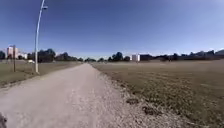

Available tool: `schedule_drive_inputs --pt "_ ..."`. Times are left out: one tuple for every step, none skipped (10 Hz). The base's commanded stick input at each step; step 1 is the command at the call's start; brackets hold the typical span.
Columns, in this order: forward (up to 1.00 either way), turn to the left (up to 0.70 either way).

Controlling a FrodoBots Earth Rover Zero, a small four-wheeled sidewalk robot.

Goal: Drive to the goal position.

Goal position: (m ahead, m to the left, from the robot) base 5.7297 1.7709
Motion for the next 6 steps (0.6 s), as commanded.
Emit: schedule_drive_inputs --pt "0.70 0.03" --pt "0.70 0.03" --pt "0.70 0.07" --pt "0.70 0.22" --pt "0.70 0.29" --pt "0.70 0.04"
